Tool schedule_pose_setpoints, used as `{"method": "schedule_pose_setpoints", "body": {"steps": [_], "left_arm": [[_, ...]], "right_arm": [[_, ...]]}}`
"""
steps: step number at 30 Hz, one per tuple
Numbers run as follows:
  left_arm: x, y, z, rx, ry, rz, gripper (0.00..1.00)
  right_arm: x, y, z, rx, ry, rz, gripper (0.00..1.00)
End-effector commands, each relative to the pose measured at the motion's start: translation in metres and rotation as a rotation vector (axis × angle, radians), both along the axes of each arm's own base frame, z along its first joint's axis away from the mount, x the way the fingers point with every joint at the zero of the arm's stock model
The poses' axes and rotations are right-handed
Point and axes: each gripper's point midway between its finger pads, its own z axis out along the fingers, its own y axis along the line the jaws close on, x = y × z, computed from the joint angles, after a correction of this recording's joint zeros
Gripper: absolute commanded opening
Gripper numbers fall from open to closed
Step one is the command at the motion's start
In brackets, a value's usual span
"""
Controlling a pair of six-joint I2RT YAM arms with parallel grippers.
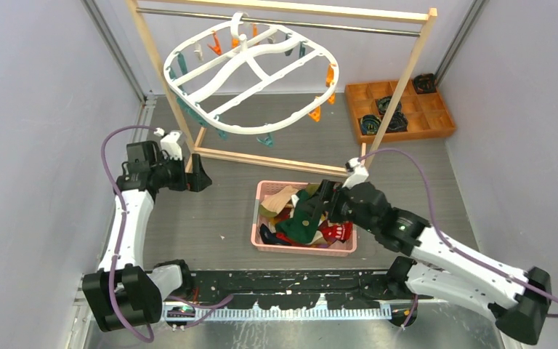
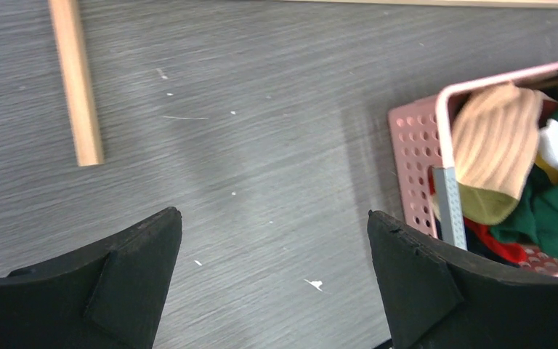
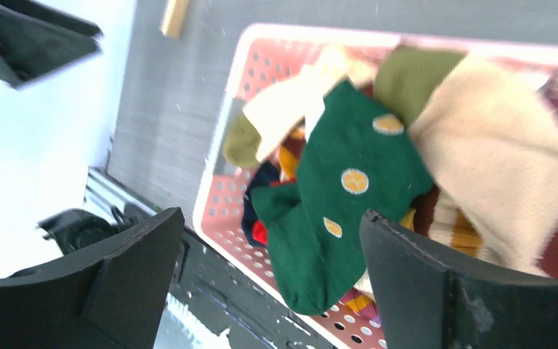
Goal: Remove the socks clipped to the hanger
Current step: Place the sock in the bin, then reset both arms
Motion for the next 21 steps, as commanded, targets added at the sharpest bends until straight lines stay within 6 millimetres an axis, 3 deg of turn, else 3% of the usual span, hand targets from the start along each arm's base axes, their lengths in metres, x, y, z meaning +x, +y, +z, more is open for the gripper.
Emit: {"method": "schedule_pose_setpoints", "body": {"steps": [1,4,5,6,8,11,14,16,18,21], "left_arm": [[0.024,0.024,0.001,0.068,-0.062,0.133,1.0],[0.026,0.035,-0.018,0.129,-0.076,0.155,1.0],[0.027,0.039,-0.024,0.153,-0.084,0.165,1.0],[0.029,0.041,-0.027,0.163,-0.096,0.17,1.0],[0.032,0.046,-0.035,0.183,-0.132,0.187,1.0],[0.039,0.046,-0.035,0.178,-0.242,0.206,1.0],[0.047,0.039,-0.029,0.134,-0.417,0.206,1.0],[0.058,0.036,-0.011,0.103,-0.602,0.218,1.0],[0.061,0.028,-0.017,0.079,-0.657,0.183,1.0],[0.075,0.023,-0.037,0.053,-0.592,0.166,1.0]], "right_arm": [[0.018,-0.054,0.055,-0.091,-0.158,-0.192,0.99],[0.031,-0.117,0.068,-0.239,-0.234,-0.429,1.0],[0.035,-0.149,0.069,-0.332,-0.261,-0.557,1.0],[0.036,-0.165,0.07,-0.365,-0.272,-0.621,1.0],[0.035,-0.215,0.078,-0.463,-0.334,-0.861,1.0],[0.028,-0.26,0.086,-0.491,-0.451,-1.119,1.0],[0.032,-0.266,0.081,-0.543,-0.548,-1.172,1.0],[0.041,-0.261,0.072,-0.587,-0.619,-1.124,1.0],[0.047,-0.264,0.055,-0.633,-0.648,-1.129,1.0],[0.062,-0.275,0.034,-0.68,-0.596,-1.171,1.0]]}}
